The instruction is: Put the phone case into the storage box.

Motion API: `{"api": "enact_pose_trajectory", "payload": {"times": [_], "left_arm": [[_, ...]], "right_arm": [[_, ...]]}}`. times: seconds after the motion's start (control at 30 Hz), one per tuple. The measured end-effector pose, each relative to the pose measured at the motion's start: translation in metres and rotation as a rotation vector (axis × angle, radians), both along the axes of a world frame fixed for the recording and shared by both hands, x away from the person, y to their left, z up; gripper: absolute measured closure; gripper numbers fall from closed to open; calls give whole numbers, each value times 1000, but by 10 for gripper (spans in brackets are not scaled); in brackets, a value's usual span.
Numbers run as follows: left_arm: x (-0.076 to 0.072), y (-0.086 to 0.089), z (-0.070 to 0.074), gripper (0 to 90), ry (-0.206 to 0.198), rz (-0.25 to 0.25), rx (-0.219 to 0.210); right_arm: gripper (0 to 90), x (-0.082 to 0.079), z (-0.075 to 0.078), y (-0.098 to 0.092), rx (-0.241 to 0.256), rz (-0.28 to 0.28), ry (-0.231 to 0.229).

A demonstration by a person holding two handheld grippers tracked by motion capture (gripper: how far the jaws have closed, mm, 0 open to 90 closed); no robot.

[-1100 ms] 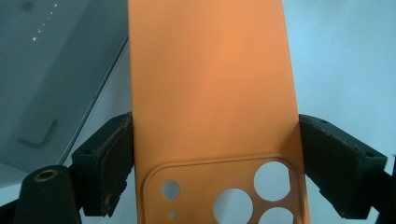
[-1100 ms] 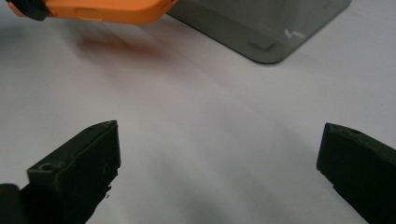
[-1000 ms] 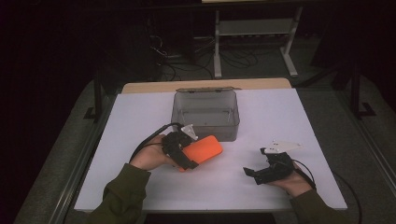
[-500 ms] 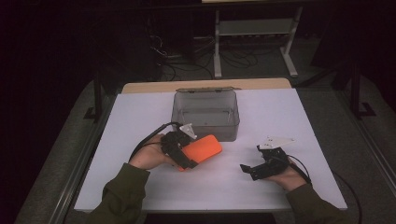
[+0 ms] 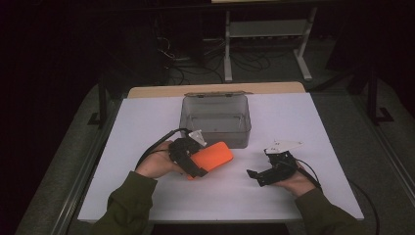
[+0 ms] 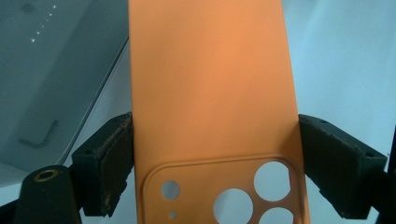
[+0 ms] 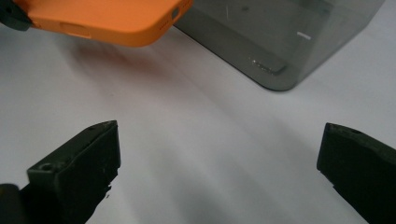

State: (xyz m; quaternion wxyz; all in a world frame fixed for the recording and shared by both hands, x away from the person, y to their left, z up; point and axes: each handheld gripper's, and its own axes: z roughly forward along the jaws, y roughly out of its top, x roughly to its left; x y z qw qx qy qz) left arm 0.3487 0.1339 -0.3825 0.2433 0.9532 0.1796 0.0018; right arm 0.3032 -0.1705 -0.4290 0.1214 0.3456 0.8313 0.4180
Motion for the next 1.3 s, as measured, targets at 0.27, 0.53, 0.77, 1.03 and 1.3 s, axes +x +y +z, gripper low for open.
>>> {"api": "enact_pose_trajectory", "payload": {"times": [0.27, 0.53, 0.77, 1.03, 1.3], "left_arm": [[1, 1, 1, 146, 0, 3, -7], [1, 1, 1, 146, -1, 4, -12], [1, 2, 2, 146, -1, 4, -13], [1, 1, 2, 146, -1, 5, -13], [1, 3, 3, 146, -4, 6, -18]], "right_arm": [[0, 8, 2, 7, 5, 1, -7], [0, 17, 3, 13, 3, 2, -16], [0, 25, 4, 20, 4, 2, -23], [0, 34, 4, 25, 3, 1, -35], [0, 38, 1, 27, 7, -7, -42]]}}
